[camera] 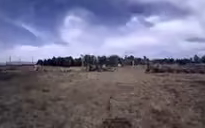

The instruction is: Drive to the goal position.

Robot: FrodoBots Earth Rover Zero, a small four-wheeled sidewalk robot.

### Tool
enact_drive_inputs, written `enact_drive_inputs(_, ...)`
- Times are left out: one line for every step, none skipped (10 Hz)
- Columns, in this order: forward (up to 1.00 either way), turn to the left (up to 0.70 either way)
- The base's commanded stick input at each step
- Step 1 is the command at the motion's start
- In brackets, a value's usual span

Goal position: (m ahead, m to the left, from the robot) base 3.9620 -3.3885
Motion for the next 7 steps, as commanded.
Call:
enact_drive_inputs(0.70,0.00)
enact_drive_inputs(0.70,0.00)
enact_drive_inputs(0.70,0.00)
enact_drive_inputs(0.70,0.00)
enact_drive_inputs(0.70,0.00)
enact_drive_inputs(0.70,0.00)
enact_drive_inputs(0.70,0.00)
